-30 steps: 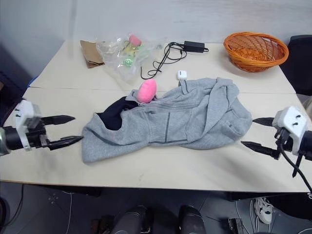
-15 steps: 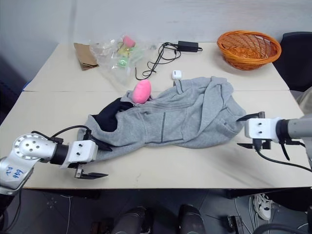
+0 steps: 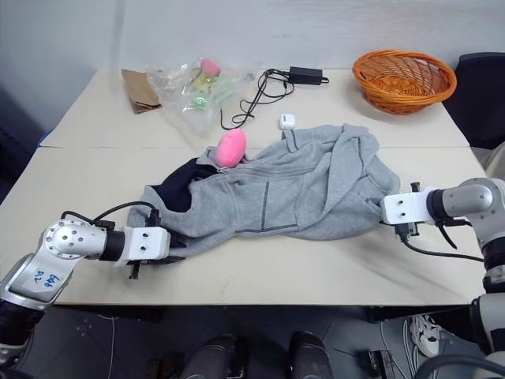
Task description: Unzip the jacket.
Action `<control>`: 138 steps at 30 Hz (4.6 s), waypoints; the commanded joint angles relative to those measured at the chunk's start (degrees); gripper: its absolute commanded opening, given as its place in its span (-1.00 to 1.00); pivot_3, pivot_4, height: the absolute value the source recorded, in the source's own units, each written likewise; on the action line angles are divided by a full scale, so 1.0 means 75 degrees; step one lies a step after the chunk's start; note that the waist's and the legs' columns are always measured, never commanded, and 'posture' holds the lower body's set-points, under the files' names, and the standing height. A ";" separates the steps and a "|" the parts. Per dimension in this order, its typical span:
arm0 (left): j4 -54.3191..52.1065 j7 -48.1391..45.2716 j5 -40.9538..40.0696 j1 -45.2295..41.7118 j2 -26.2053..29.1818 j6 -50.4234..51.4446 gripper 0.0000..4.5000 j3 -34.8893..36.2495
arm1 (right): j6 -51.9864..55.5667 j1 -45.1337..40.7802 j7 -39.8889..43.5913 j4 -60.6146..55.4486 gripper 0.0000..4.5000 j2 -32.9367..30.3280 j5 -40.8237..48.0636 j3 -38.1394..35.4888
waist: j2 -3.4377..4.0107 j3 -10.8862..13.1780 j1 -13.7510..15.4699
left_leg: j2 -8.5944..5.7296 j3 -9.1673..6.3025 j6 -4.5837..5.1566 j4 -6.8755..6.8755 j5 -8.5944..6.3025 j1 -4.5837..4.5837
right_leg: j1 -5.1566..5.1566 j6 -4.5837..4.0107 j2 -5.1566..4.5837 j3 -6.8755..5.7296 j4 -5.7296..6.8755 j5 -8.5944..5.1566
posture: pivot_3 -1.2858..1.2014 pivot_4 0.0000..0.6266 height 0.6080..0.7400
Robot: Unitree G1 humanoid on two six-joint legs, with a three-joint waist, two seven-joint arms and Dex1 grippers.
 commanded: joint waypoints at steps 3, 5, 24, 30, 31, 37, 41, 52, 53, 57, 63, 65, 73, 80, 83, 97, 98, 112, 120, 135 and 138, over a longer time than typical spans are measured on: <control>0.0542 -0.0144 0.0461 0.0262 0.0395 -0.0492 -1.00 -0.0101 | -0.0058 0.0429 0.0543 -0.0619 -0.99 -0.0374 0.0626 -0.0238 | 0.0000 0.0000 0.0004 | 0.0002 0.0000 -0.0001 0.0000 0.0000 0.0001 | 0.0000 0.0000 -0.0001 0.0001 -0.0001 0.0000 | 0.03 -0.52 1.00; 0.1040 -0.0148 0.0674 0.0284 0.0664 -0.0979 -1.00 -0.0101 | 0.0714 0.1398 0.1283 -0.1794 -0.99 -0.0749 0.1629 -0.0559 | 0.0000 0.0000 0.0030 | 0.0005 -0.0002 -0.0003 -0.0002 -0.0002 0.0004 | 0.0002 -0.0001 -0.0003 0.0000 -0.0003 -0.0001 | 0.03 -0.52 1.00; 0.4087 -0.2050 -0.0086 -0.0369 0.1691 -0.4012 -1.00 -0.0242 | 0.4321 1.0034 0.0141 -0.8975 -0.99 -0.0529 0.2942 -0.4631 | 0.0022 -0.0018 0.0010 | 0.0083 0.0058 -0.0045 -0.0026 -0.0081 0.0055 | -0.0003 -0.0027 0.0050 0.0015 -0.0029 -0.0018 | 0.03 -0.52 1.00; 0.3324 -0.2175 -0.0381 0.0075 0.1573 -0.3395 -1.00 -0.0108 | 0.4673 1.0101 0.0016 -0.8979 -0.89 -0.0526 0.2999 -0.4994 | 0.0021 -0.0018 0.0038 | 0.0079 0.0091 -0.0011 -0.0001 -0.0102 0.0061 | 0.0001 -0.0026 0.0044 0.0039 -0.0012 -0.0018 | 0.03 -0.52 1.00; 0.3247 -0.2231 -0.0435 0.0155 0.1609 -0.3279 -1.00 -0.0069 | 0.4833 1.0123 0.0126 -0.9013 -0.76 -0.0594 0.3103 -0.5135 | 0.0021 -0.0018 0.0042 | 0.0078 0.0091 -0.0007 0.0004 -0.0104 0.0060 | 0.0001 -0.0026 0.0043 0.0060 -0.0016 -0.0018 | 0.03 -0.52 1.00; 0.2647 -0.2607 -0.0925 0.0798 0.1985 -0.2652 -0.28 0.0428 | 0.5684 0.9746 0.0848 -0.9179 0.02 -0.0939 0.3960 -0.6111 | 0.0017 -0.0017 -0.0008 | 0.0083 0.0111 -0.0007 0.0001 -0.0117 0.0073 | -0.0005 -0.0026 0.0046 0.0098 -0.0040 -0.0018 | 0.03 -0.52 1.00; 0.2031 -0.2633 -0.1441 0.1376 0.2225 -0.1934 0.29 0.1100 | 0.5806 0.8827 0.1175 -0.8803 0.62 -0.1364 0.4281 -0.6365 | 0.0014 -0.0014 -0.0014 | 0.0090 0.0123 -0.0011 -0.0002 -0.0119 0.0074 | -0.0016 -0.0026 0.0050 0.0110 -0.0039 -0.0018 | 0.03 -0.52 1.00; -0.1603 -0.2519 -0.6813 0.0285 0.2500 0.3916 0.70 0.2674 | 0.2430 0.5122 -0.0144 -0.5826 0.93 -0.1231 0.1609 -0.3265 | -0.0082 0.0061 0.0069 | 0.0089 0.0118 -0.0011 0.0064 -0.0125 0.0050 | -0.0015 -0.0020 0.0047 0.0135 -0.0026 -0.0012 | 0.03 -0.52 1.00; -0.1720 -0.2467 -0.6999 0.0085 0.2446 0.4173 0.70 0.2619 | 0.2093 0.4838 -0.0310 -0.5509 0.93 -0.1132 0.1364 -0.2989 | -0.0077 0.0062 0.0044 | 0.0088 0.0119 -0.0011 0.0065 -0.0125 0.0049 | -0.0016 -0.0020 0.0049 0.0137 -0.0026 -0.0012 | 0.03 -0.52 1.00; -0.1780 -0.2401 -0.6890 -0.0698 0.2139 0.4508 0.70 0.2076 | 0.1550 0.4009 -0.0765 -0.4722 0.93 -0.0578 0.0981 -0.2180 | -0.0060 0.0072 0.0011 | 0.0101 0.0133 -0.0029 0.0066 -0.0117 0.0047 | -0.0029 -0.0027 0.0102 0.0151 0.0023 -0.0021 | 0.03 -0.52 1.00; -0.1503 -0.2349 -0.6429 -0.1561 0.1579 0.4588 0.72 0.1484 | 0.1547 0.3550 -0.0761 -0.4525 0.22 -0.0337 0.1335 -0.1833 | -0.0065 0.0076 -0.0001 | 0.0118 0.0157 -0.0032 0.0094 -0.0114 0.0050 | -0.0039 -0.0029 0.0121 0.0178 0.0034 -0.0023 | 0.03 -0.52 1.00; -0.1419 -0.2370 -0.6250 -0.1651 0.1468 0.4526 0.72 0.1395 | 0.1804 0.3566 -0.0605 -0.4745 -0.05 -0.0343 0.1685 -0.1920 | -0.0065 0.0077 0.0003 | 0.0116 0.0162 -0.0031 0.0095 -0.0115 0.0051 | -0.0043 -0.0029 0.0120 0.0184 0.0032 -0.0023 | 0.03 -0.52 1.00; -0.1226 -0.2580 -0.5767 -0.1715 0.1251 0.4286 0.72 0.1302 | 0.3702 0.4283 0.0146 -0.6528 -0.98 -0.0792 0.3540 -0.2663 | -0.0065 0.0077 0.0034 | 0.0120 0.0162 -0.0027 0.0096 -0.0118 0.0041 | -0.0047 -0.0029 0.0115 0.0184 0.0037 -0.0022 | 0.03 -0.52 1.00; -0.1032 -0.2760 -0.5399 -0.1806 0.1094 0.4065 0.72 0.1172 | 0.8892 0.6276 0.1130 -1.0141 -0.98 -0.1556 0.8357 -0.5161 | -0.0065 0.0077 0.0150 | 0.0132 0.0149 -0.0024 0.0094 -0.0127 0.0040 | -0.0040 -0.0030 0.0114 0.0177 0.0029 -0.0022 | 0.03 -0.52 1.00; -0.0954 -0.2817 -0.5274 -0.1862 0.1011 0.4013 0.72 0.1108 | 1.0039 0.7379 0.1281 -1.1190 -0.98 -0.1522 0.9128 -0.6024 | -0.0070 0.0076 0.0209 | 0.0134 0.0149 -0.0011 0.0097 -0.0141 0.0045 | -0.0031 -0.0030 0.0111 0.0179 0.0015 -0.0022 | 0.03 -0.52 1.00; -0.0518 -0.3036 -0.4609 -0.1955 0.0804 0.3642 0.72 0.0915 | 0.9718 1.0510 0.0567 -1.3861 -0.98 -0.0211 0.7358 -0.5211 | -0.0099 0.0072 0.0219 | 0.0127 0.0164 -0.0002 0.0102 -0.0166 0.0050 | -0.0028 -0.0022 0.0106 0.0191 -0.0006 -0.0016 | 0.03 -0.52 1.00; -0.0495 -0.3035 -0.4584 -0.1957 0.0798 0.3637 0.72 0.0920 | 0.9693 1.0374 0.0296 -1.3860 -0.98 -0.0151 0.7182 -0.5120 | -0.0099 0.0072 0.0217 | 0.0128 0.0163 -0.0003 0.0102 -0.0166 0.0051 | -0.0029 -0.0022 0.0106 0.0192 -0.0006 -0.0016 | 0.03 -0.52 1.00; 0.0779 -0.1672 -0.4414 -0.3437 -0.0302 0.4299 0.72 0.1138 | 1.1124 0.9228 0.1365 -1.3273 0.56 -0.1275 0.9523 -0.7393 | -0.0130 0.0076 0.0322 | 0.0130 0.0158 0.0020 0.0119 -0.0174 0.0046 | -0.0016 -0.0013 0.0104 0.0190 -0.0025 0.0002 | 0.03 -0.52 1.00; 0.3310 0.1928 -0.3264 -0.6128 -0.2698 0.5626 0.72 0.0812 | 1.0998 0.5593 -0.0414 -1.1066 0.88 -0.1608 0.9800 -0.6404 | -0.0151 0.0085 0.0376 | 0.0119 0.0163 0.0036 0.0121 -0.0169 0.0028 | -0.0016 0.0007 0.0102 0.0187 -0.0035 0.0025 | 0.03 -0.52 1.00; 0.5271 0.2714 -0.1057 -0.6847 -0.4196 0.4760 0.48 -0.0684 | 1.0994 0.3390 -0.3070 -1.1220 0.90 -0.0112 0.8883 -0.4064 | -0.0159 0.0088 0.0341 | 0.0089 0.0189 0.0078 0.0235 -0.0139 -0.0154 | -0.0170 0.0064 0.0126 0.0171 0.0032 0.0065 | 0.03 -0.52 1.00; 0.5259 0.2714 -0.1043 -0.6779 -0.4350 0.4799 0.04 -0.0605 | 1.0958 0.3349 -0.3233 -1.1202 0.90 0.0051 0.8720 -0.3982 | -0.0159 0.0088 0.0366 | 0.0083 0.0186 0.0091 0.0240 -0.0130 -0.0155 | -0.0162 0.0069 0.0111 0.0192 0.0020 0.0089 | 0.03 -0.52 1.00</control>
